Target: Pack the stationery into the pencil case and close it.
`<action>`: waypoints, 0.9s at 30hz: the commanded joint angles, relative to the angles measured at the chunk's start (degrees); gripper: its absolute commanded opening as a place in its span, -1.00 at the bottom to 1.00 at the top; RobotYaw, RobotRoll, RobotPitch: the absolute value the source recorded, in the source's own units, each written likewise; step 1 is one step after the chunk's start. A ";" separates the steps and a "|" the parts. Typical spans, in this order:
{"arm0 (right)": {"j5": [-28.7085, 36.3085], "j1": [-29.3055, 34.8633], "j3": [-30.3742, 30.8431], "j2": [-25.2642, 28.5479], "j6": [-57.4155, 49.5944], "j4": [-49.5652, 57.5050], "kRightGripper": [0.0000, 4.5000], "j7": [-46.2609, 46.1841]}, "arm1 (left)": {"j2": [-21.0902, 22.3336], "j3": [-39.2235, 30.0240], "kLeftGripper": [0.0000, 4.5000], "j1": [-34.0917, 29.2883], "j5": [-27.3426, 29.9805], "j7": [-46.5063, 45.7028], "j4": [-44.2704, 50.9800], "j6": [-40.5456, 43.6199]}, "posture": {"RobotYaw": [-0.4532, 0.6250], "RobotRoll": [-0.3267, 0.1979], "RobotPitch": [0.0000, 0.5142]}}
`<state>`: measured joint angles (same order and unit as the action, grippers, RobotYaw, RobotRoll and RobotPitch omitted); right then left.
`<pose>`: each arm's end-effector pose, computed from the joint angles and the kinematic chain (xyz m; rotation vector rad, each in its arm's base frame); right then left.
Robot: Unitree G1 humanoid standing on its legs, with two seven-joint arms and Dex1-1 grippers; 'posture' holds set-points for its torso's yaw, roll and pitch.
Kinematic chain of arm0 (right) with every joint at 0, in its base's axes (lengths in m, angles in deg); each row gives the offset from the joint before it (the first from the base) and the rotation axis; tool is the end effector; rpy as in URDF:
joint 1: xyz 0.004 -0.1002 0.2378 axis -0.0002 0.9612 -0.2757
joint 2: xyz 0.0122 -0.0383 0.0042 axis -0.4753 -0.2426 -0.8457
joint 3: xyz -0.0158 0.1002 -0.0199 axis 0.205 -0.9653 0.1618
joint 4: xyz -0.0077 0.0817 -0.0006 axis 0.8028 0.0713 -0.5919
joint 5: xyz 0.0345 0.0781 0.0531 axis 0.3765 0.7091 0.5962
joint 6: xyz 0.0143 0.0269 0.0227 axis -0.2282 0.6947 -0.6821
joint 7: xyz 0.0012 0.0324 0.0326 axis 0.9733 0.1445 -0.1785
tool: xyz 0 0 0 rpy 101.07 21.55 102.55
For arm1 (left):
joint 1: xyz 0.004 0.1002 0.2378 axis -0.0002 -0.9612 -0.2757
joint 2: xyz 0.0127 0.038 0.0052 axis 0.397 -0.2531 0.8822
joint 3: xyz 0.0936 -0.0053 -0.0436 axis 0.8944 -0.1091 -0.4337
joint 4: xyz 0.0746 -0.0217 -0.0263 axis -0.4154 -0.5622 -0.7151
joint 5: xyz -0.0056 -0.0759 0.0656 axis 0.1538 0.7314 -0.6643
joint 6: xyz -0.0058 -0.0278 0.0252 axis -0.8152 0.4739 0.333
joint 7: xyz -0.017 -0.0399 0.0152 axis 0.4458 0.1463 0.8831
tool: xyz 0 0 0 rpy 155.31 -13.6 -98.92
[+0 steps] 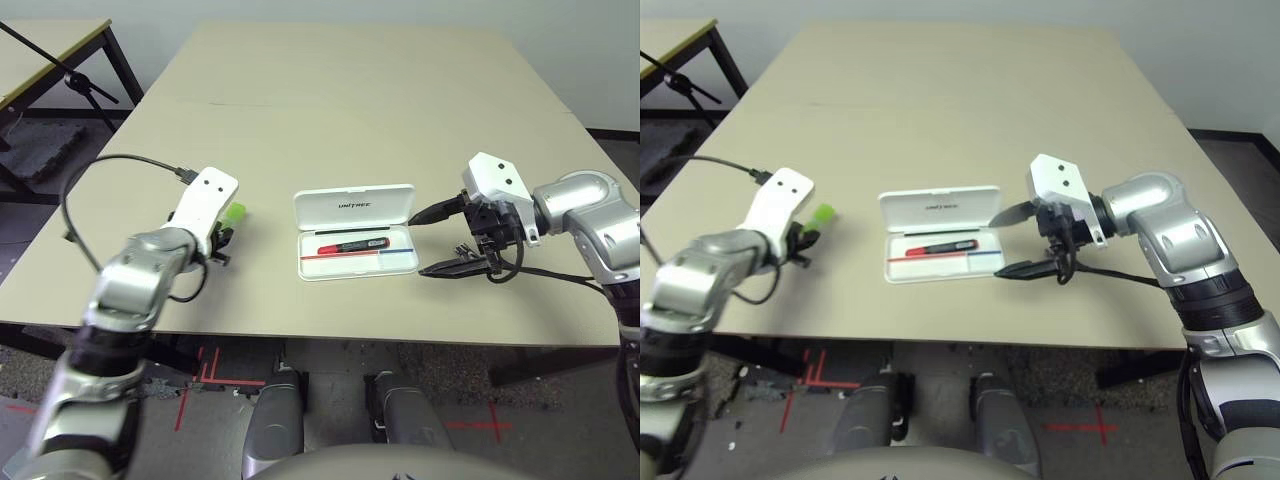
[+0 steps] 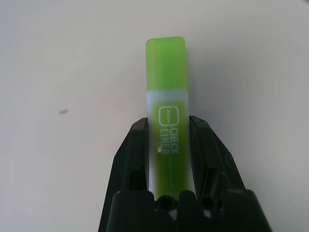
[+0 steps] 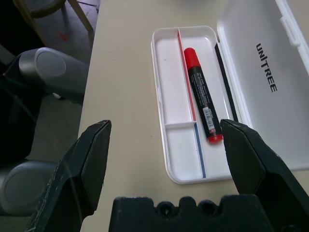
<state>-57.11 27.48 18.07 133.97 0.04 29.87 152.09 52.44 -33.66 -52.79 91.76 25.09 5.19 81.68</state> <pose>0.2836 -0.2283 0.1999 -0.5550 0.3290 1.4989 0.2156 0.2442 0.1733 0.6505 0.6572 -0.5719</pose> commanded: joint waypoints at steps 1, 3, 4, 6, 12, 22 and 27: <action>-1.08 -0.71 0.63 0.05 1.09 -1.18 1.00 0.42 | 3.58 0.89 -0.52 -1.67 1.04 7.32 2.59 -9.18 | 0.13 0.25 -0.67; -1.42 -1.04 0.80 -0.07 1.48 -1.78 1.00 0.50 | 3.50 1.59 -0.52 -0.94 1.08 9.16 3.03 -11.94 | 0.13 0.25 -0.68; -1.61 -1.23 0.89 -0.10 1.64 -2.09 1.00 0.54 | 2.89 2.13 -0.52 -0.06 1.15 9.60 3.26 -12.40 | 0.13 0.25 -0.68; -2.49 -1.49 1.30 0.03 2.26 -2.71 1.00 0.62 | 0.29 3.42 -0.52 3.02 1.88 9.96 4.37 -12.18 | 0.13 0.25 -0.68; -3.83 -2.44 1.75 -0.28 3.37 -4.56 1.00 0.86 | -5.70 10.22 -0.52 11.96 2.10 12.23 5.99 -11.32 | 0.12 0.25 -0.69; -4.89 -2.39 1.40 -0.08 3.95 -5.41 1.00 0.64 | -14.80 21.24 -0.52 21.77 -1.47 14.43 -1.87 -13.35 | 0.09 0.25 -0.71; -5.31 -1.84 1.23 0.40 4.05 -5.27 1.00 0.49 | -18.39 25.50 -0.52 25.11 -4.99 15.32 -7.85 -16.25 | 0.06 0.25 -0.73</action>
<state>-61.91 25.06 19.19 133.80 3.81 24.36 152.47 34.50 -9.92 -28.56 88.45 39.70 -0.80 66.73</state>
